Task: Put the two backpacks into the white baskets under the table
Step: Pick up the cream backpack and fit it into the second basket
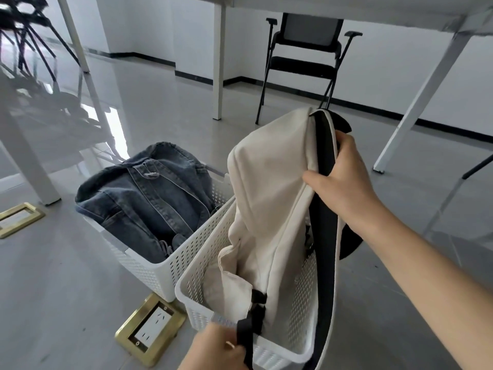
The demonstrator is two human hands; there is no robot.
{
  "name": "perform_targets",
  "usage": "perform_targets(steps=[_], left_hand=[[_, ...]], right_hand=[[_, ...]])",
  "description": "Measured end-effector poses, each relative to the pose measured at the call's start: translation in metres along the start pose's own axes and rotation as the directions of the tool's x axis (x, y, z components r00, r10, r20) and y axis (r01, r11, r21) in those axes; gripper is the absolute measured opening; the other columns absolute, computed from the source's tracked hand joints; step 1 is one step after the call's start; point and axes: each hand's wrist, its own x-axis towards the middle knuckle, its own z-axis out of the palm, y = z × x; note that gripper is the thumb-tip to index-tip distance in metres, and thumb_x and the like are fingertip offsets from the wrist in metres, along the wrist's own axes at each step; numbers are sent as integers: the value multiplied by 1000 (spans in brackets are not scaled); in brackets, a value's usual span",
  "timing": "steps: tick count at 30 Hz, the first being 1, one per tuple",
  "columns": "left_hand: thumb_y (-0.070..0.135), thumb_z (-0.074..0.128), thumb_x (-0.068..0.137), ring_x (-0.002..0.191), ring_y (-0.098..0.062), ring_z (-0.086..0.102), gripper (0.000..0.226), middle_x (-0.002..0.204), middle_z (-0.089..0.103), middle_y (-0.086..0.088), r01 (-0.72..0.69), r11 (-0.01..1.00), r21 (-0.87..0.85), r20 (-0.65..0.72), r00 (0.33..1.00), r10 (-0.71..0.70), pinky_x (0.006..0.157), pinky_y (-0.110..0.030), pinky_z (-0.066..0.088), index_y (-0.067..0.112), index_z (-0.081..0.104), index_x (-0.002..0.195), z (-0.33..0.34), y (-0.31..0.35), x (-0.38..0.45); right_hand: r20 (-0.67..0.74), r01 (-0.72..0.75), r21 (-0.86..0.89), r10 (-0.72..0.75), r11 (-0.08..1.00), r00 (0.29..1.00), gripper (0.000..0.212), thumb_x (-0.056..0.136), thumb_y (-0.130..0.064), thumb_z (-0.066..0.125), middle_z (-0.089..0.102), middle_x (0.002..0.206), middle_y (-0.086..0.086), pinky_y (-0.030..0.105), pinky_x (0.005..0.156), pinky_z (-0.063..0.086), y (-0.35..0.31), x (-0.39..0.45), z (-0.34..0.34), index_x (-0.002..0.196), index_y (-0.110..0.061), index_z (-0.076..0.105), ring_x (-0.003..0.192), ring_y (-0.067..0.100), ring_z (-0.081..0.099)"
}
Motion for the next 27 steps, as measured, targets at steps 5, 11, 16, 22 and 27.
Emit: perform_targets(steps=[5, 11, 16, 22, 27], left_hand=[[4, 50, 88, 51, -21, 70, 23, 64, 76, -10, -110, 904, -412, -175, 984, 40, 45, -22, 46, -8, 62, 72, -22, 21, -7], [0, 52, 94, 56, -26, 73, 18, 66, 74, -18, 26, 508, -861, -101, 970, -221, 46, -25, 58, -8, 64, 85, -38, 30, 14], [-7, 55, 87, 78, -27, 71, 13, 89, 72, -25, 8, 501, -865, -127, 963, -236, 64, -31, 61, -13, 66, 89, -45, 26, 43], [31, 61, 80, 73, -23, 55, 25, 81, 58, -11, 33, 952, 303, 91, 994, -63, 68, -31, 46, 9, 60, 92, -27, 50, 60], [22, 68, 80, 70, -8, 59, 36, 91, 68, -8, 40, 999, -15, 55, 998, -39, 68, -15, 52, -2, 61, 106, -84, 60, 51]], right_hand=[[-9, 21, -9, -21, 1000, 1000, 58, 78, -8, 65, 46, 88, -23, -7, 59, 33, 2, 0, -1, 131, -16, 43, 68, -34, 42], [20, 51, 6, -52, 999, 998, 55, 79, -9, 65, 51, 91, -22, -4, 59, 37, 2, -2, 0, 128, -23, 43, 85, -8, 54], [70, 104, 13, -105, 995, 992, 59, 78, -7, 64, 54, 97, -20, 1, 66, 39, 5, -6, 4, 130, -24, 43, 89, 5, 56], [237, 159, -23, -150, 987, 960, 70, 76, -10, 69, 55, 101, -15, 9, 73, 42, 1, -16, 21, 137, -29, 40, 92, 6, 58], [308, 222, -105, -180, 969, 934, 74, 72, -17, 70, 59, 114, -5, 35, 91, 50, 6, -27, 24, 136, -35, 37, 103, 16, 60]])
